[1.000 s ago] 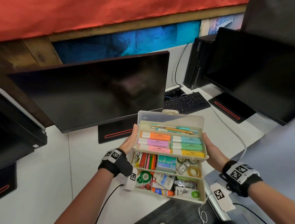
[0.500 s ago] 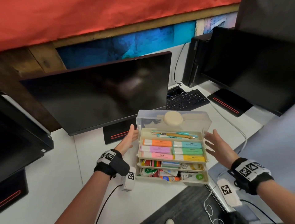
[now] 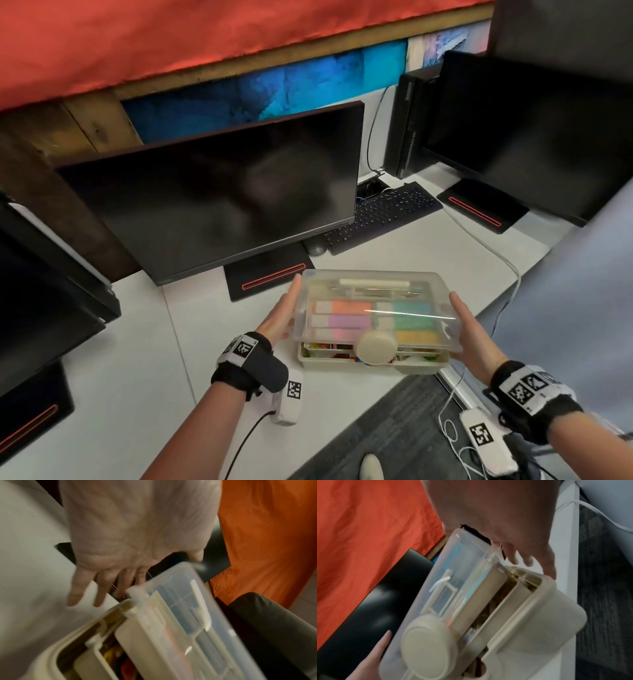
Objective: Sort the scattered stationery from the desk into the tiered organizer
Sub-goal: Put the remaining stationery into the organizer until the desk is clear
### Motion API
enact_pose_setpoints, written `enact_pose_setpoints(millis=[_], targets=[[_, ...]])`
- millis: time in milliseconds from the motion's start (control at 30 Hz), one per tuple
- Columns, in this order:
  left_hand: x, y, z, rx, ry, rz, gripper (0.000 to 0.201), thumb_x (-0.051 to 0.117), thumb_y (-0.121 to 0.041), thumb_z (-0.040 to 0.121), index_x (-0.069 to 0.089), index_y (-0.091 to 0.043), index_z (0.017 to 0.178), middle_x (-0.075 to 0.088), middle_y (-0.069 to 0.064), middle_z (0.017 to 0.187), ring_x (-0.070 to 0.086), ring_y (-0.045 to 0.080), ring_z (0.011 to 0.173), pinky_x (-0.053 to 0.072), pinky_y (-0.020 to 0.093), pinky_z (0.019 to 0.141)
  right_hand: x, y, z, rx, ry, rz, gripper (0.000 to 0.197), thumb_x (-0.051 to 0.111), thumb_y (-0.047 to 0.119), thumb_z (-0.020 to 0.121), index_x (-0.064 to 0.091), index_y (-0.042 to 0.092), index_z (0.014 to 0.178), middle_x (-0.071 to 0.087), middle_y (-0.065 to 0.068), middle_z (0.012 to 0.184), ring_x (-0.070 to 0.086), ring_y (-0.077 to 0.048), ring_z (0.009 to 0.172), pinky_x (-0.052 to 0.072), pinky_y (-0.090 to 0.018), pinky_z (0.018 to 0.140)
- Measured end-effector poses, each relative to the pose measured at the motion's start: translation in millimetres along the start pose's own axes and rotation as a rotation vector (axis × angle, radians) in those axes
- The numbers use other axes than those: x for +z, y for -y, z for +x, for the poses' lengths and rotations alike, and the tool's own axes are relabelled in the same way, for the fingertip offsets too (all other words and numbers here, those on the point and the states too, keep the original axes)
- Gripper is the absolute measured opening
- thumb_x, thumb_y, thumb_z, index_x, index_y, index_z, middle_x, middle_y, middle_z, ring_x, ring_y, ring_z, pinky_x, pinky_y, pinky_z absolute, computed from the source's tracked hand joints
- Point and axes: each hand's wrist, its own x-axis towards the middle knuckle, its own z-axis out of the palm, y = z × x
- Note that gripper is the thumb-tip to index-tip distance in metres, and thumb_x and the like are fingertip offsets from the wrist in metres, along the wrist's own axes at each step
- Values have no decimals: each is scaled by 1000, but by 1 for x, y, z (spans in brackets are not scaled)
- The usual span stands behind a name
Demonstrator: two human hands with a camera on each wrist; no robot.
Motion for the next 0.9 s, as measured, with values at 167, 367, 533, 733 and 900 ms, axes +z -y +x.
enact_pose_setpoints(millis=[167, 367, 533, 733, 900], targets=[[9, 13, 2, -26, -33, 35, 68, 50, -67, 82, 44, -19, 130, 53, 0, 122, 50, 22, 109, 42, 35, 85, 2, -31, -2, 83, 28, -63, 93, 47, 88, 59, 34, 40, 138, 41, 1, 145, 39, -25, 132, 26, -59, 106], [5, 24, 18, 29, -79, -43, 54, 56, -57, 84, 45, -23, 125, 59, 3, 121, 58, 22, 110, 45, 46, 100, 15, -14, 4, 30, 16, 29, 64, 51, 68, 77, 40, 35, 131, 47, 2, 134, 47, -24, 117, 32, -55, 106], [1, 11, 28, 94, -95, -113, 38, 54, -40, 92, 50, -17, 123, 64, 4, 113, 63, 17, 97, 50, 34, 89, 23, -4, 20, 0, 5, 28, 97, 66, 75, 53, 39, 35, 136, 45, 4, 137, 43, -26, 126, 36, -54, 103], [-3, 11, 45, 95, -82, -77, 48, 52, -43, 92, 48, -15, 131, 63, 6, 122, 61, 22, 110, 44, 45, 102, 27, -1, 44, -24, -42, 38, 68, 52, 65, 77, 39, 35, 137, 50, -1, 137, 50, -29, 118, 38, -56, 100], [5, 4, 49, 113, -207, 99, 57, 45, -42, 96, 31, -11, 143, 46, 8, 140, 46, 26, 127, 35, 39, 109, 35, 1, 49, -17, -103, 85, 65, 49, 60, 85, 34, 31, 140, 48, -5, 139, 49, -32, 121, 40, -52, 95]])
